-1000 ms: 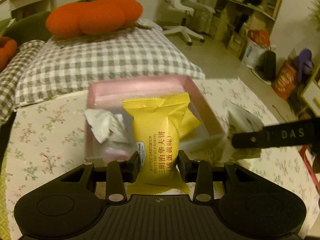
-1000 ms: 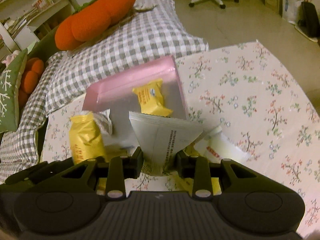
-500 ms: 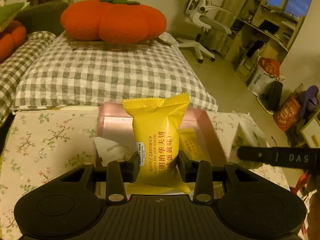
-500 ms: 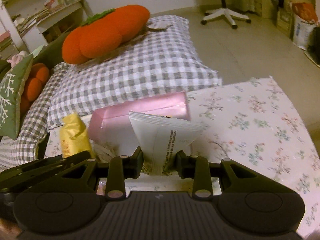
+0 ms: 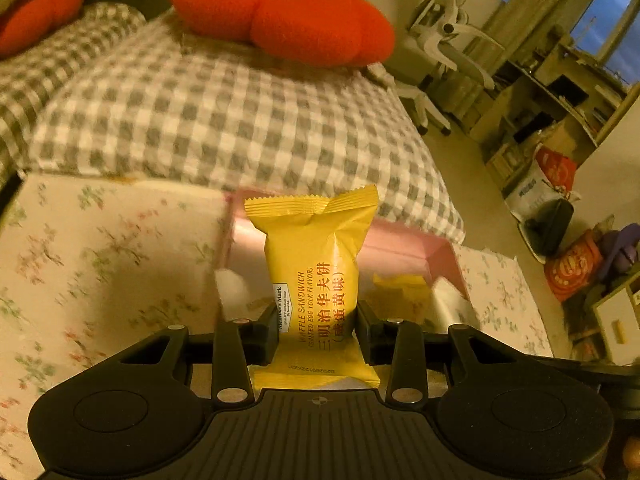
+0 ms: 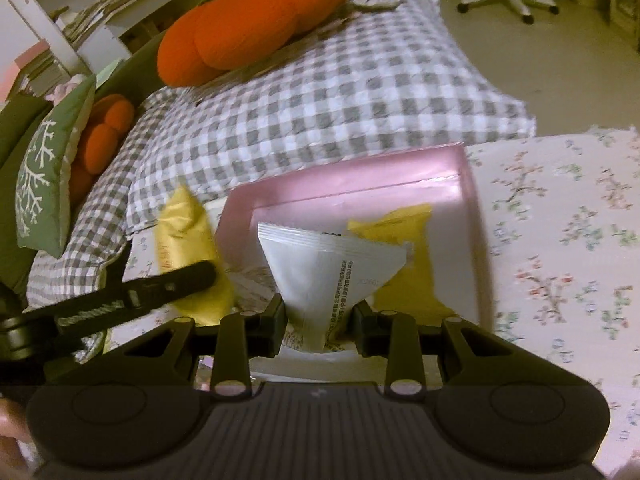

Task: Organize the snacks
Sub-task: 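Lower the yellow packet into the box with the left tool while the right drops the white wrapper in, then withdraw both open tools from the box back over the remaining snacks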

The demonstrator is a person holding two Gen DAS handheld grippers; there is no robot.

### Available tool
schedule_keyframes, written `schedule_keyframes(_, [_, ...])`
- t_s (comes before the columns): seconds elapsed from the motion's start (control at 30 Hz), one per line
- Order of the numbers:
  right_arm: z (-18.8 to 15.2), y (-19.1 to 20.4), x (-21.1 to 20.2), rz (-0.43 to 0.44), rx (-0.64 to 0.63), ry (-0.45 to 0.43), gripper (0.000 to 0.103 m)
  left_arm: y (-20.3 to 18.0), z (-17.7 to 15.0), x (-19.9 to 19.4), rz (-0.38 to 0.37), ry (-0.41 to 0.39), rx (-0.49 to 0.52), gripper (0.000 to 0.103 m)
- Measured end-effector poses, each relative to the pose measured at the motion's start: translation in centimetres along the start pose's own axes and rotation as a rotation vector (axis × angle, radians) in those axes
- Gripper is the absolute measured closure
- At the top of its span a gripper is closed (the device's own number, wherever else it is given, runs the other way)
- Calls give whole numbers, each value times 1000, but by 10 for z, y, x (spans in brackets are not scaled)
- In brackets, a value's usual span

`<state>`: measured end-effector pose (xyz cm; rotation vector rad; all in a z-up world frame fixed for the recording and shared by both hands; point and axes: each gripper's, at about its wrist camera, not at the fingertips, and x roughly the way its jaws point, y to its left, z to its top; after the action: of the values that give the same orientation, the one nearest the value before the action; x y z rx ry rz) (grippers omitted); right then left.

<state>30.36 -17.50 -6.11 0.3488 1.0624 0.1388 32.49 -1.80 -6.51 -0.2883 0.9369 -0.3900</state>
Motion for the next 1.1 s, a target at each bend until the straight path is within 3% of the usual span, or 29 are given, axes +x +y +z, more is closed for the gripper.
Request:
schedule_keyframes(0.13, [-1, -2, 14, 20, 14, 32, 73, -4, -7, 18, -17, 17, -11, 68])
schedule_keyframes(0.47, [1, -18, 29, -80, 15, 33, 72, -8, -14, 53, 26, 50, 29, 68])
schedule_keyframes(0.67, [-1, -18, 20, -74, 13, 7, 57, -8, -9, 39, 50, 7, 60, 63])
schedule_keyframes(0.83, [3, -21, 3, -78, 42, -9, 56, -7, -4, 19, 57, -6, 49, 61])
schedule_keyframes(1.1, [-2, -10, -23, -91, 49, -9, 50, -14, -1, -23, 133, 4, 74, 56])
